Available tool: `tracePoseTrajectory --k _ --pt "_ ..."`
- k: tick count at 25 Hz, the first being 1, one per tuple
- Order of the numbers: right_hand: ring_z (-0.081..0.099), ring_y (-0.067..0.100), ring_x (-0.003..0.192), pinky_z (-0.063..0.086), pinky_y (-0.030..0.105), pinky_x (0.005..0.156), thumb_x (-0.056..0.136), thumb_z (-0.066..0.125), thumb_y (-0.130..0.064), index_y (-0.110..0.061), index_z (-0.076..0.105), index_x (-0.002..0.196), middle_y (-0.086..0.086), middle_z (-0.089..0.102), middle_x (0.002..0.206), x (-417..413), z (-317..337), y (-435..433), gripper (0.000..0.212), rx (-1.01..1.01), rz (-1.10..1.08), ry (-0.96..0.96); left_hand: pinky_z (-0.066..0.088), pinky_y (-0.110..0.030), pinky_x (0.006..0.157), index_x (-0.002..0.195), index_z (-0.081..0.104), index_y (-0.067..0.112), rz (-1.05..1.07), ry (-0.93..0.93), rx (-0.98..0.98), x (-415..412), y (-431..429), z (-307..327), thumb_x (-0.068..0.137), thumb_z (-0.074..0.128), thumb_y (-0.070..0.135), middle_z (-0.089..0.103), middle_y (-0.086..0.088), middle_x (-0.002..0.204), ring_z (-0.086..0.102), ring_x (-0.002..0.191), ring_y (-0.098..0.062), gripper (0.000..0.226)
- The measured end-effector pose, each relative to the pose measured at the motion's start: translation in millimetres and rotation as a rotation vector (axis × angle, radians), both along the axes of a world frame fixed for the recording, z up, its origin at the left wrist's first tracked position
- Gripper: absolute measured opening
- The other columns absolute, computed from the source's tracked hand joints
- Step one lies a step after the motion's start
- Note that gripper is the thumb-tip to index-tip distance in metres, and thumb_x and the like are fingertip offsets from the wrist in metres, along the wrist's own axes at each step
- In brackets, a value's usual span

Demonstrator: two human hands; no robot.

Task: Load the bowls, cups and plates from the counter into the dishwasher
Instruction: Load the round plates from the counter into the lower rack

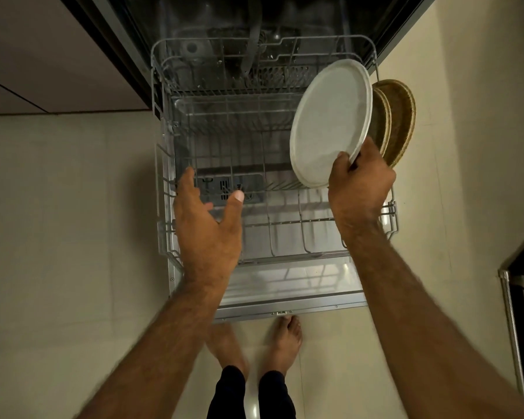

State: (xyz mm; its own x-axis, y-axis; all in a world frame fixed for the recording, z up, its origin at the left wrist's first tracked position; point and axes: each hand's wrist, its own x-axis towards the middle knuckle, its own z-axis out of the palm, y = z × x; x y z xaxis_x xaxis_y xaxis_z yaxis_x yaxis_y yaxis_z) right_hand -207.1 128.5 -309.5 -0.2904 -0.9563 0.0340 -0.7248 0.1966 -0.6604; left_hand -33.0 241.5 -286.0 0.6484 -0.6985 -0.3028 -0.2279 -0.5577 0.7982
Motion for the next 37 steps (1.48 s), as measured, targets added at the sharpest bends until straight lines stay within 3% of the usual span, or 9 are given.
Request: tracePoseTrajectory --k 4,8,12,15,17,22,29,34,37 --pt "0.069 0.022 0.103 0.06 0.042 0.089 0.099 0.055 -0.022 -0.013 0.056 0.138 0.007 0.07 0.119 9.5 -16.2 -10.3 0.04 0.037 0.025 0.078 0.049 -0.023 0.088 0.159 0.033 0.02 -0.015 -0.004 -0.007 0.1 -2.0 -1.2 0.093 0.072 0.042 0.045 -0.006 0.154 0.06 0.117 -0.013 0.08" --pt "0.067 0.025 0.109 0.053 0.038 0.095 0.1 0.055 -0.018 -0.01 0.053 0.142 0.01 0.068 0.123 15.9 -19.9 -7.7 0.042 0.024 0.027 0.053 0.045 -0.011 0.081 0.158 0.034 0.02 -0.038 -0.007 -0.007 -0.8 -1.5 -2.8 0.093 0.071 0.043 0.046 -0.005 0.154 0.061 0.113 -0.012 0.078" --pt "0.066 0.027 0.113 0.055 0.045 0.096 0.1 0.056 -0.018 -0.014 0.052 0.144 0.01 0.067 0.125 13.1 -26.6 0.2 0.044 0.039 -0.013 0.052 0.058 -0.033 0.091 0.158 0.034 0.021 -0.05 0.004 -0.01 -2.5 2.1 -1.3 0.094 0.07 0.044 0.044 -0.004 0.155 0.061 0.112 -0.012 0.076" --pt "0.064 0.018 0.112 0.054 0.037 0.096 0.101 0.055 -0.019 -0.013 0.053 0.143 0.007 0.067 0.126 15.4 -26.8 -2.2 0.042 0.02 -0.005 0.022 0.059 -0.043 0.093 0.158 0.035 0.022 -0.051 -0.002 -0.003 -4.7 5.5 -1.5 0.095 0.069 0.045 0.045 -0.002 0.154 0.062 0.111 -0.011 0.075" --pt "0.063 0.014 0.11 0.052 0.031 0.094 0.102 0.054 -0.019 -0.013 0.052 0.143 0.008 0.066 0.127 18.0 -29.4 -4.9 0.042 0.041 0.041 0.042 0.059 -0.045 0.094 0.157 0.035 0.021 -0.06 0.0 0.002 -7.1 7.7 -1.7 0.095 0.068 0.046 0.045 -0.002 0.153 0.062 0.11 -0.01 0.075" --pt "0.067 0.03 0.111 0.059 0.044 0.09 0.101 0.059 -0.024 -0.01 0.056 0.135 0.013 0.067 0.123 19.4 -44.7 -1.9 0.037 0.223 0.043 0.071 0.059 -0.041 0.093 0.157 0.036 0.021 -0.08 -0.016 0.007 -14.2 10.8 0.0 0.095 0.068 0.046 0.047 -0.002 0.149 0.062 0.108 -0.01 0.074" --pt "0.07 0.024 0.103 0.057 0.031 0.084 0.095 0.067 -0.034 -0.01 0.061 0.122 0.007 0.073 0.112 4.0 -46.6 8.7 0.037 0.275 0.026 -0.015 0.058 -0.044 0.095 0.157 0.037 0.022 -0.093 -0.011 -0.007 -15.8 17.4 0.6 0.095 0.067 0.048 0.046 -0.002 0.149 0.062 0.11 -0.011 0.073" --pt "0.071 0.017 0.089 0.063 0.041 0.079 0.098 0.06 -0.042 -0.012 0.061 0.123 0.0 0.074 0.097 -2.8 -24.1 28.4 0.039 0.163 0.043 0.016 0.052 -0.048 0.105 0.158 0.035 0.023 -0.118 -0.049 -0.008 -14.6 22.3 9.3 0.097 0.065 0.047 0.046 -0.001 0.155 0.056 0.128 -0.016 0.073" --pt "0.07 0.019 0.096 0.062 0.043 0.082 0.099 0.059 -0.045 -0.014 0.065 0.123 0.003 0.074 0.107 -3.4 4.4 43.4 0.039 0.109 0.161 0.082 0.035 -0.04 0.119 0.161 0.029 0.023 -0.223 -0.132 -0.037 -11.5 19.2 29.5 0.099 0.062 0.047 0.036 0.0 0.164 0.035 0.149 -0.015 0.075"
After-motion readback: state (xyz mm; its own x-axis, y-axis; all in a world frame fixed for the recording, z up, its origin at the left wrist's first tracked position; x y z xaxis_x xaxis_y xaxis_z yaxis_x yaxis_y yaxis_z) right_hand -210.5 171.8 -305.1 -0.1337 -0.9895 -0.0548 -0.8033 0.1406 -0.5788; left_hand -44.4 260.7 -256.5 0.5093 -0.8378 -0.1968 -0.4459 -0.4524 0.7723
